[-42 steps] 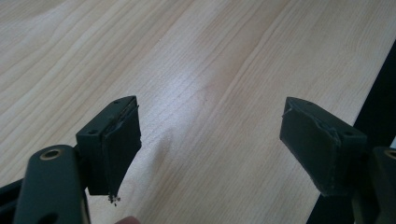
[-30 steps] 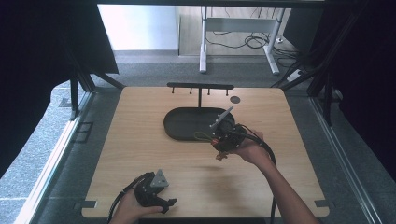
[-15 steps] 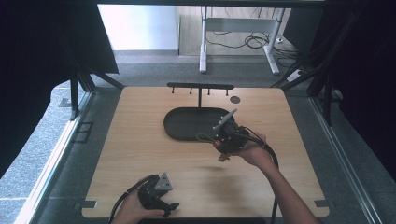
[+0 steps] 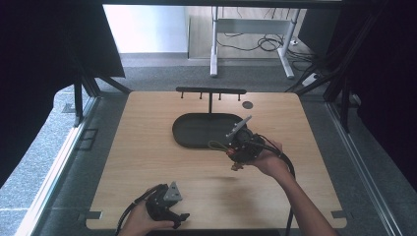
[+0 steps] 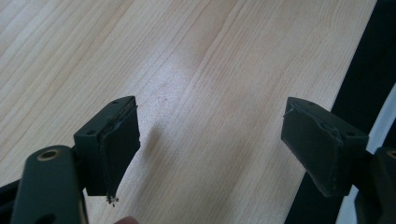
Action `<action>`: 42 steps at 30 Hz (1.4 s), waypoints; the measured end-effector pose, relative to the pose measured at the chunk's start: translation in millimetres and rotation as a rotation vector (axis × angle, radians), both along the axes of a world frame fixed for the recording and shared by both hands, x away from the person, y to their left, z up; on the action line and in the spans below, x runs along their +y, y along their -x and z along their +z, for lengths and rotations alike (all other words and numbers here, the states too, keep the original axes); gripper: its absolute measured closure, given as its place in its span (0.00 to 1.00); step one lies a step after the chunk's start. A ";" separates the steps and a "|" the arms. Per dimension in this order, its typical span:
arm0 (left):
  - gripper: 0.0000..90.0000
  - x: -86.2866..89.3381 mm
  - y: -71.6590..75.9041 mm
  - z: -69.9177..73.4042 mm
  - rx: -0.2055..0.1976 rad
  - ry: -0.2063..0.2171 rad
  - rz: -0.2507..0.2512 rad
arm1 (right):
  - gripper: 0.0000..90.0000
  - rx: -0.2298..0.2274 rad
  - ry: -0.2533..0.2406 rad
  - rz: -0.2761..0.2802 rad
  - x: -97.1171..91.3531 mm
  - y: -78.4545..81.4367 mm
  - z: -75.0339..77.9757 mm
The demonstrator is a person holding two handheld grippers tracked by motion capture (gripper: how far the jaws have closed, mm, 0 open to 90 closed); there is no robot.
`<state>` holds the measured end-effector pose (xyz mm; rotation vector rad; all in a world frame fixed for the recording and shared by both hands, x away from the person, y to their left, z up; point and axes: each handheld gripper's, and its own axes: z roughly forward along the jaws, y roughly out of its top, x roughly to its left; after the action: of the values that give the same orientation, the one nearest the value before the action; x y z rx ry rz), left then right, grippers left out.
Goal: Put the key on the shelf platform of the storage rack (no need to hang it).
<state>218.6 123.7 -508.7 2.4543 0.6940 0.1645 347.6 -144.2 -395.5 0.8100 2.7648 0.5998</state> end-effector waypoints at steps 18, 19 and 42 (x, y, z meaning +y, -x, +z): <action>0.24 -1.2 -1.8 -0.5 0.014 0.017 0.035 | 0.74 0.014 0.014 -0.017 -9.3 0.9 -14.0; 0.24 -1.0 -1.6 0.0 0.014 0.019 0.042 | 0.74 0.016 0.013 -0.015 -9.5 0.7 -15.7; 0.23 -1.5 -1.4 0.6 0.009 0.023 0.040 | 0.75 0.054 0.028 -0.050 -26.6 -5.9 -20.7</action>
<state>219.9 122.2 -508.0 2.4216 0.7457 0.1607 353.5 -170.8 -416.2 0.8996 2.7850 0.5362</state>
